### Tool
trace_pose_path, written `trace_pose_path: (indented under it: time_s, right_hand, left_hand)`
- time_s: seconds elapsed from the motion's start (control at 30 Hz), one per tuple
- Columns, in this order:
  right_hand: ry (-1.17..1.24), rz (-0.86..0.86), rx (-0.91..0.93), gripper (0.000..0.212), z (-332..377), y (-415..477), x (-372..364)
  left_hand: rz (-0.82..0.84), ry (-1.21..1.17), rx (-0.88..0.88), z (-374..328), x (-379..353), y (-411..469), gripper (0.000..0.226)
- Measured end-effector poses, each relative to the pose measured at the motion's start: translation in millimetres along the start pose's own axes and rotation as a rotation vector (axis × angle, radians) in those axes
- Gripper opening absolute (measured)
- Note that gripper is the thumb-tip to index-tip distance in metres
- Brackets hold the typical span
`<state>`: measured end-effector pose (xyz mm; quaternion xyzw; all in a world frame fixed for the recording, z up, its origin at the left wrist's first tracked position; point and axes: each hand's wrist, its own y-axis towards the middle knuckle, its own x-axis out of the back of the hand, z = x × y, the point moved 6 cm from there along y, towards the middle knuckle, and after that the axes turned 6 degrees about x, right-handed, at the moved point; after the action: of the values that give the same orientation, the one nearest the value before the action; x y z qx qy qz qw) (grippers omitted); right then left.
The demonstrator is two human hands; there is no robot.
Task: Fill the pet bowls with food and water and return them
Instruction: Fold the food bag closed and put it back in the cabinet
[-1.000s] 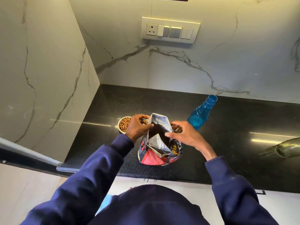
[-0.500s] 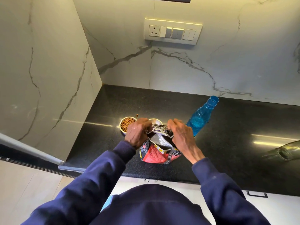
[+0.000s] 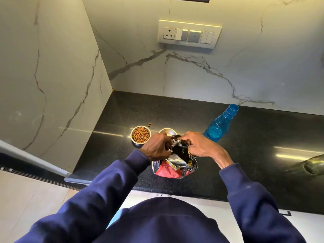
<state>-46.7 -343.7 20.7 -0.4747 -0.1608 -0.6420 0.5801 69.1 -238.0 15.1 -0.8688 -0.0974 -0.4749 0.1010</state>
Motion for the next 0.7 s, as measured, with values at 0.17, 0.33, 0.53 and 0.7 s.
trace_pose_path:
  time_s: [0.17,0.33,0.53,0.7]
  right_hand:
    - [-0.122,-0.199,0.013,0.038,1.8,5.5,-3.5]
    - [-0.057,-0.327,-0.089,0.034,-7.1,11.6,-18.2]
    - [-0.142,-0.349,-0.114,0.053,-9.3,15.6,-37.2]
    - [0.313,-0.281,-0.139,0.029,-30.4,8.5,-16.2]
  left_hand:
    - [0.034,-0.008,0.01,4.9,-7.0,-1.3,0.024]
    - [-0.284,-0.169,0.164,17.0,1.7,-6.9,0.009]
    - [-0.262,-0.346,0.454,45.8,-10.2,-6.0,0.029]
    - [-0.161,-0.51,0.568,62.2,-25.1,-8.4,0.027]
